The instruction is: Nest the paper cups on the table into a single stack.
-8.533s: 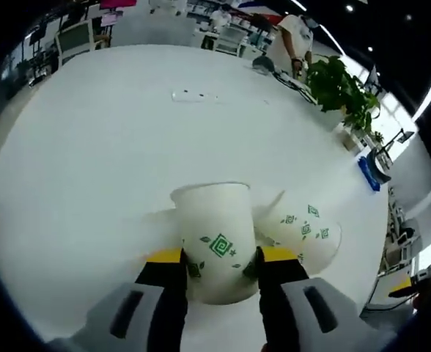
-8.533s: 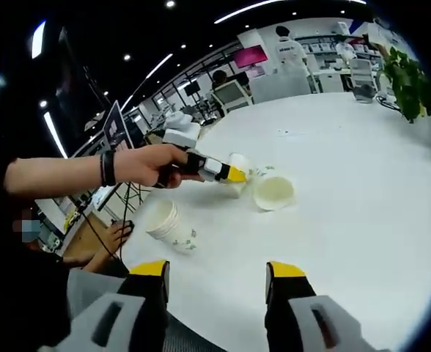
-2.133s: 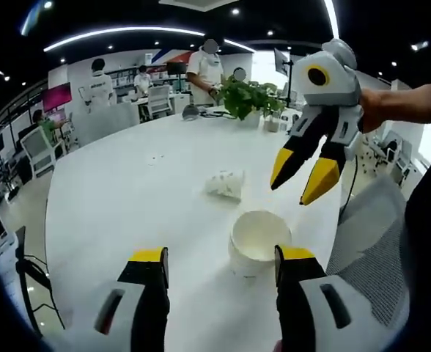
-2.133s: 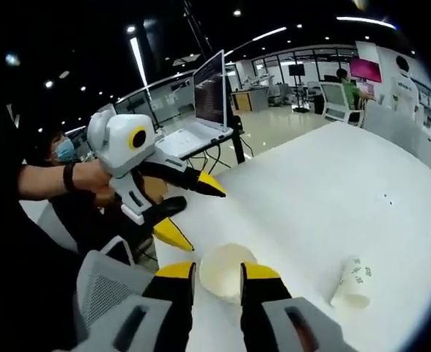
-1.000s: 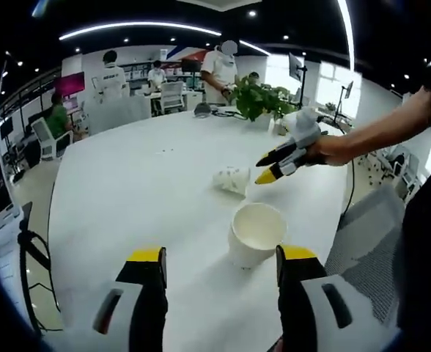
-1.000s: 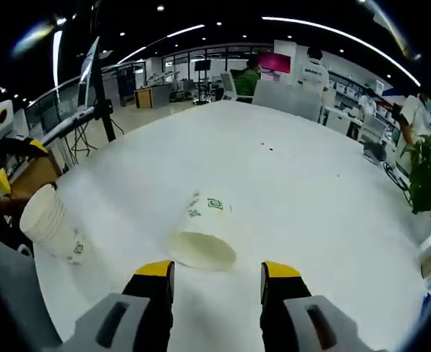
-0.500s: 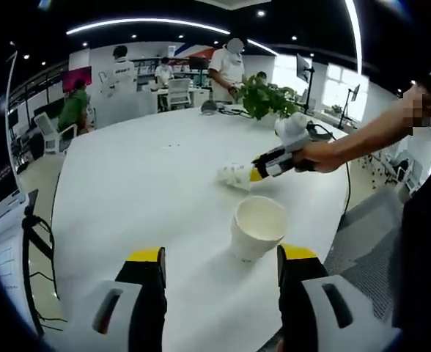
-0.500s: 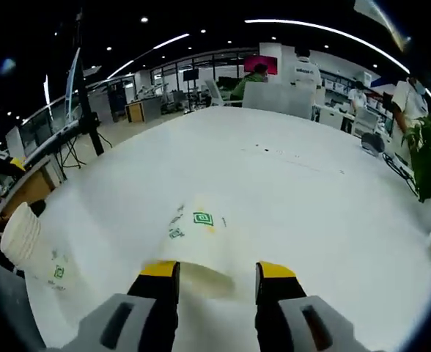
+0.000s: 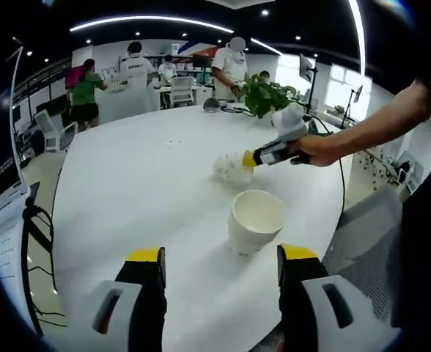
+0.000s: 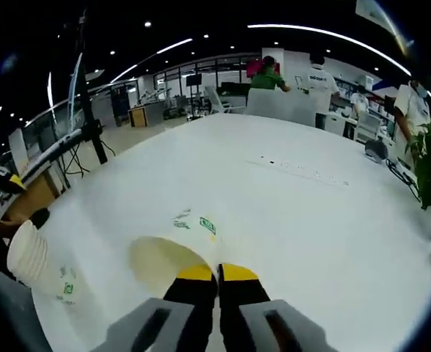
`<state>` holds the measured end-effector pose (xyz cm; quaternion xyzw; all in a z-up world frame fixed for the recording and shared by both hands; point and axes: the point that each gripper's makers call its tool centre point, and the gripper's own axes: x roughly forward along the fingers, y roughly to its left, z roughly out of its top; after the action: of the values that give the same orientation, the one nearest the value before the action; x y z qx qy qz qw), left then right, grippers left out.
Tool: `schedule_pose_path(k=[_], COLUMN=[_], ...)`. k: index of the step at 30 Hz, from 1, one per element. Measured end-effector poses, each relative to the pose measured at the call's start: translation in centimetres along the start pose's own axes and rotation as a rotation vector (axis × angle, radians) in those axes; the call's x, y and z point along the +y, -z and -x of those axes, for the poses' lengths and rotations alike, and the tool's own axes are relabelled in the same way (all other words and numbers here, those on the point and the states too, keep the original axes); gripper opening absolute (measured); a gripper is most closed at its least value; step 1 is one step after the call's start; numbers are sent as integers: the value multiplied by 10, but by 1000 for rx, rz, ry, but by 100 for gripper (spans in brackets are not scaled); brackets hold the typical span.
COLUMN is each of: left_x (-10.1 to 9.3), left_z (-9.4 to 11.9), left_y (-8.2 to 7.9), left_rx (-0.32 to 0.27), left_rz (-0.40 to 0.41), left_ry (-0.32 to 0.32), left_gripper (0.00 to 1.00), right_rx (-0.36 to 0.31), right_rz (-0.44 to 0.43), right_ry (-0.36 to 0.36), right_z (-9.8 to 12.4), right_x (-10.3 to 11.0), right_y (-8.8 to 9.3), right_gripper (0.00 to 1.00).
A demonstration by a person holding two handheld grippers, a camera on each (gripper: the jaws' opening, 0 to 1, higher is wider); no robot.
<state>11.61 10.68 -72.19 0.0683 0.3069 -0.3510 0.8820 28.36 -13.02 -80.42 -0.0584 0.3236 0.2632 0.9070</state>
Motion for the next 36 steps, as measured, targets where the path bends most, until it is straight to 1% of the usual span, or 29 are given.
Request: schedule_pose_path(k=[4,7,10,11,14,15,16,19,21,23,26,27,29,30,32,35,36], left_x=[-1,-1,-1,0,1,0,0,-1,-3,-4,-5,-5,-6,-6,-6,-6,-7], left_z=[-1,-2,-2,-3,-3,-3,-3,-2,-2,-1,-1,-1,-1,-1,0,1,2], left_y=[2,3,4,5,5,5,6,6,6,6,5,5,4,4,4,4,5], left_rx=[3,2,4,5,0,1,2,1,-1,-3,-8,-10,-14,-14,-16,-13,-8], left_rz=[-10,-15,-22,-27,-27,-27,-32,-37,-41,-44,-48,-50,-52,-53,-57,-60,-62], left_ry=[9,14,22,23,28,30,32,36,39,42,46,48,50,50,52,50,48], left_gripper=[61,61,62,62,62,62,63,63,63,63,63,63,62,62,62,62,62], right_rx=[-2,-12,-21,-12,-9,-7,-9,-10,-16,-19,-28,-30,-34,-36,-41,-31,-26], right_rz=[-11,-29,-25,-16,33,34,38,43,60,74,95,106,120,122,135,149,150], right_ry=[-2,2,-2,-14,-37,-39,-42,-50,-53,-60,-68,-66,-72,-73,-81,-94,-102], right_z=[11,25,27,34,36,37,45,51,60,60,66,71,73,73,83,85,87], right_x=[-3,-1,-3,3,7,7,11,14,23,21,26,27,29,30,45,48,52], right_y=[-4,-12,-16,-21,-27,-29,-34,-43,-50,-56,-63,-68,-74,-75,-80,-84,-84], right_gripper=[0,0,0,0,0,0,0,0,0,0,0,0,0,0,0,0,0])
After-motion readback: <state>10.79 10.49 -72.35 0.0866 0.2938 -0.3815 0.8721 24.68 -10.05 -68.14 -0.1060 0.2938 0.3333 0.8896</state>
